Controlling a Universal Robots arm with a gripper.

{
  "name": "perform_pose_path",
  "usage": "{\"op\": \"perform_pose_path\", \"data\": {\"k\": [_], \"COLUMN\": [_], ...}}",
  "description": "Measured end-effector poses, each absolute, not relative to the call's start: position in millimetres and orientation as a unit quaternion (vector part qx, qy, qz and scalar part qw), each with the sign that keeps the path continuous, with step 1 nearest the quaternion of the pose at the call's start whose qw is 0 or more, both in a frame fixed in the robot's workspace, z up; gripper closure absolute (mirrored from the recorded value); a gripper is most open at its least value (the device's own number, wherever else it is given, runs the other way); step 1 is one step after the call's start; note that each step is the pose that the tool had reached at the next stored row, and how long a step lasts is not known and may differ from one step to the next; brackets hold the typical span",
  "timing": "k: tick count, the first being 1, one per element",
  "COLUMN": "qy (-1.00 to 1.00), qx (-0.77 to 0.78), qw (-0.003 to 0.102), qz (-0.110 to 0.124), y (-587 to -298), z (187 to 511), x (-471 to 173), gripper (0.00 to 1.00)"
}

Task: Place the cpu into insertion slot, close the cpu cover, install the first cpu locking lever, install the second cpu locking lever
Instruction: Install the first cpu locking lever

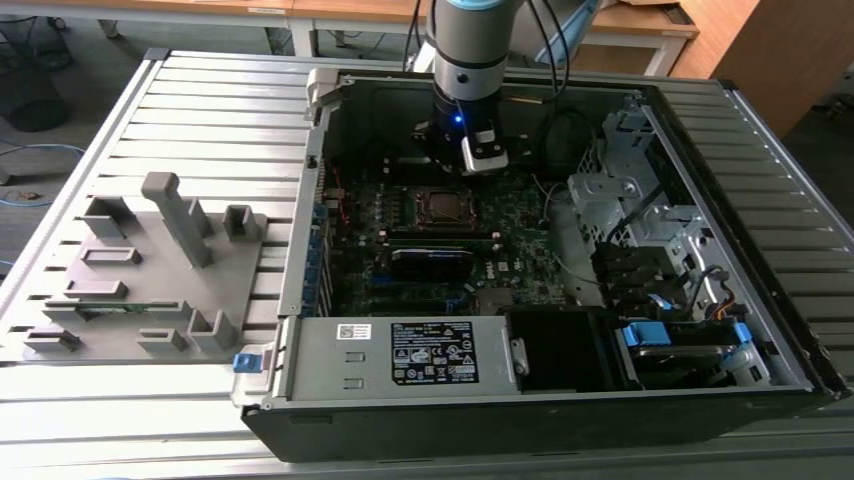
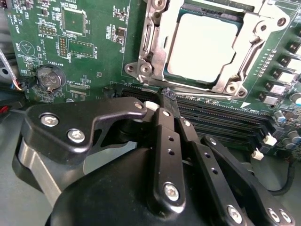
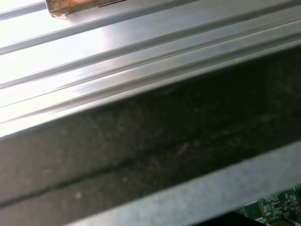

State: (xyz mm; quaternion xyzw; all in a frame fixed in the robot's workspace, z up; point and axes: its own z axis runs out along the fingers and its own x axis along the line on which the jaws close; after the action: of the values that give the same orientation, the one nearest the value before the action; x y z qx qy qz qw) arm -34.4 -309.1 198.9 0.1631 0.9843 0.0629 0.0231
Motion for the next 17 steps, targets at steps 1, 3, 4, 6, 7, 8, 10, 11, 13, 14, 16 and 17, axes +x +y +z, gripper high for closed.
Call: {"op": "perform_pose_path", "data": {"k": [1, 3, 4, 6, 7, 8, 10, 11, 13, 14, 16, 17], "qy": [0.984, 0.985, 0.985, 0.985, 0.985, 0.985, 0.985, 0.985, 0.985, 0.985, 0.985, 0.985], "qx": [0.163, 0.163, 0.163, 0.163, 0.163, 0.163, 0.163, 0.163, 0.163, 0.163, 0.163, 0.163], "qw": [0.023, 0.024, 0.024, 0.024, 0.024, 0.024, 0.024, 0.023, 0.023, 0.023, 0.022, 0.022], "qz": [0.062, 0.058, 0.058, 0.058, 0.058, 0.058, 0.058, 0.058, 0.058, 0.058, 0.058, 0.058], "y": [-309.1, -309.1, -308.9, -307.9, -307.3, -307.1, -307.0, -307.0, -306.9, -306.9, -307.0, -306.9], "z": [198.7, 198.4, 198.3, 198.3, 198.3, 198.3, 198.3, 198.4, 198.9, 199.3, 199.9, 199.9], "x": [-34.3, -34.0, -34.0, -34.0, -33.9, -33.9, -33.9, -33.9, -33.8, -33.8, -33.8, -33.8], "gripper": [0.89, 0.89, 0.89, 0.89, 0.89, 0.89, 0.89, 0.89, 0.89, 0.89, 0.89, 0.89]}}
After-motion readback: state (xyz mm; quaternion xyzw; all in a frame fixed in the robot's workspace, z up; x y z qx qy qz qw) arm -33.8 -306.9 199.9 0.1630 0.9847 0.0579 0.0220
